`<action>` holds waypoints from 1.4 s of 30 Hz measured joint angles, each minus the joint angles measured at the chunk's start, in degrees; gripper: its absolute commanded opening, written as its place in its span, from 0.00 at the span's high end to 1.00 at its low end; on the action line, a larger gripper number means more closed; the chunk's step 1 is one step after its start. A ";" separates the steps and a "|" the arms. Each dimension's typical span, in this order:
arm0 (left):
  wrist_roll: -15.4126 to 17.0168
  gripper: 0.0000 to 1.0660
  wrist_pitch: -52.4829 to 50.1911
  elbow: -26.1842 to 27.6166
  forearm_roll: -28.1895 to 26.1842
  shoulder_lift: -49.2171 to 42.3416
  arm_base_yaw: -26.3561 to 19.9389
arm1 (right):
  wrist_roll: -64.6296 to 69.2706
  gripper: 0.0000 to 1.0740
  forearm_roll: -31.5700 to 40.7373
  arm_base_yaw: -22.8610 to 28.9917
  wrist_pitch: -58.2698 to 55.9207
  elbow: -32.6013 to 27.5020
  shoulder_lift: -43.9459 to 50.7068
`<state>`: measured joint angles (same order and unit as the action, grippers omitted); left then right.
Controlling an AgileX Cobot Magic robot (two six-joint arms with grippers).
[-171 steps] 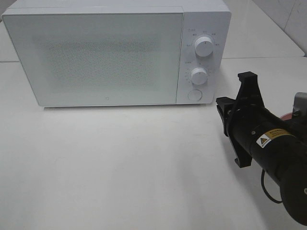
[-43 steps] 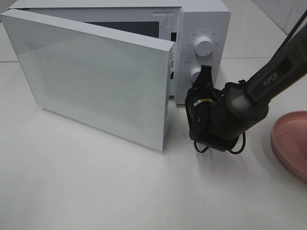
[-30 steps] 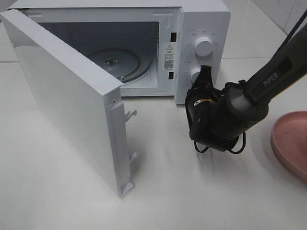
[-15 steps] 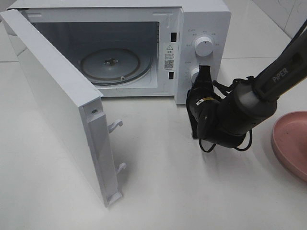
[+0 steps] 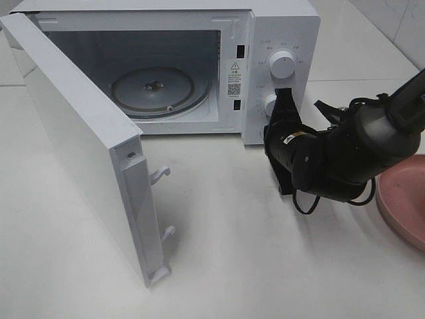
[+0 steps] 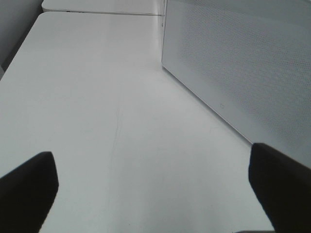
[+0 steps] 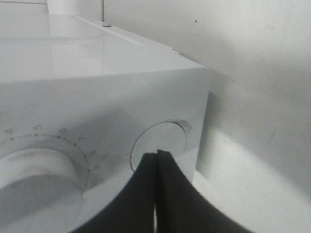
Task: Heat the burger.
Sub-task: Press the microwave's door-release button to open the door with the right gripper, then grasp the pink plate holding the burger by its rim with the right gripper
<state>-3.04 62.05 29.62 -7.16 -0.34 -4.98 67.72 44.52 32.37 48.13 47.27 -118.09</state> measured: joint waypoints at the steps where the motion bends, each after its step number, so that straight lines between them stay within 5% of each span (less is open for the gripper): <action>1: 0.00 0.06 0.00 0.00 0.00 0.00 0.00 | -1.38 1.00 0.00 0.00 -1.15 -0.80 0.92; 16: 0.00 0.06 0.00 0.00 0.00 0.00 0.00 | -12.38 0.98 -5.04 -0.06 -11.69 -8.88 10.26; 31: 0.00 0.06 0.00 0.00 0.00 0.00 0.00 | -19.19 0.96 -21.60 -0.06 -26.64 -10.37 18.74; 42: 0.00 0.06 0.00 0.00 0.00 0.00 0.00 | -26.81 0.94 -31.68 -5.79 -42.91 -10.43 27.50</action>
<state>-3.04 62.05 29.62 -7.16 -0.34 -4.98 40.91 12.83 26.59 5.21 36.84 -90.58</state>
